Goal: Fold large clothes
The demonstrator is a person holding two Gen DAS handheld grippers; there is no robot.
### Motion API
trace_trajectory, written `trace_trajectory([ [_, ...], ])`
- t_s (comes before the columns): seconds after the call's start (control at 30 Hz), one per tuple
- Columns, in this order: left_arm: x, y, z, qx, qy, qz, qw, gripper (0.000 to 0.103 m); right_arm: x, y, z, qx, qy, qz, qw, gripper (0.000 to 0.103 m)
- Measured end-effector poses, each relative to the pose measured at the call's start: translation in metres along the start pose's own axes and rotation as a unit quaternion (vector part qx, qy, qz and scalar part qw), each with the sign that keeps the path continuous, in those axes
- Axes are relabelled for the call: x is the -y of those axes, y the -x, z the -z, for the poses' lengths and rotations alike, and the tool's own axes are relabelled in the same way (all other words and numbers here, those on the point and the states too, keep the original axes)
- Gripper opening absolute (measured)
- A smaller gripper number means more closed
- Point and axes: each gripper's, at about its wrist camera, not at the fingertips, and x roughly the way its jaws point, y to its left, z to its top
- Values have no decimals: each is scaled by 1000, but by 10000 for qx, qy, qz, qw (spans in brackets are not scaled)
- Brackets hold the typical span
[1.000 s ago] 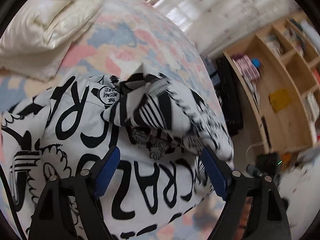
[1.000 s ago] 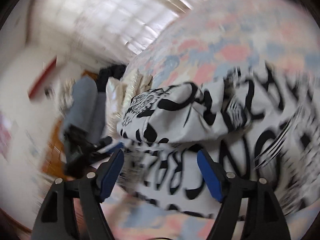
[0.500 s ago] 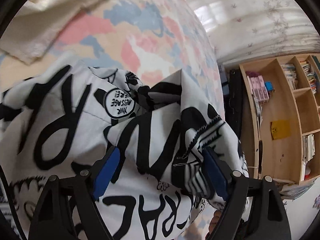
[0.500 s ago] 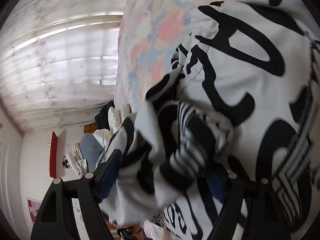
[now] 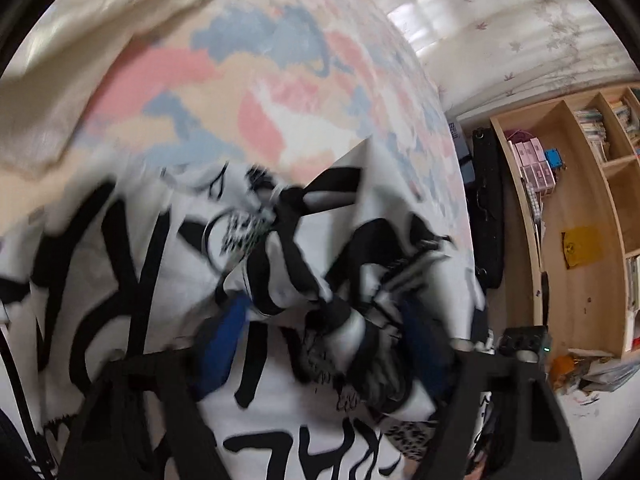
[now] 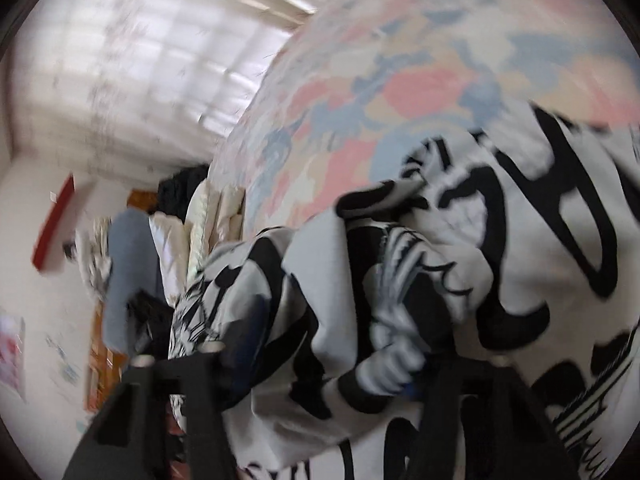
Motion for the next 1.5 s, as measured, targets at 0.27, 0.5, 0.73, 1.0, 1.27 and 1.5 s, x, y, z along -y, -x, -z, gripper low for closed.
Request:
trace_trajectory([
  [0.27, 39, 20, 7, 906, -1027, -324, 9901, 7, -51, 18, -14, 601, 1741, 322, 9824, 15],
  [0.5, 6, 45, 53, 830, -568, -220, 9947, 5, -9, 11, 7, -265, 955, 317, 9946, 15],
  [0.73, -19, 45, 114, 440, -480, -502, 9966, 3, 16, 20, 60, -772, 726, 306, 9939, 26],
  [1.0, -27, 47, 127, 382, -181, -190, 9989, 15, 14, 32, 93, -749, 495, 4, 9960, 66],
  [1.27, 8, 52, 153, 603, -830, -1207, 9874, 3, -15, 52, 111, -470, 1239, 968, 9864, 10],
  [1.5, 10, 38, 173, 523, -1244, -1970, 9711, 4, -3, 40, 133, -590, 1378, 1590, 9758, 13],
])
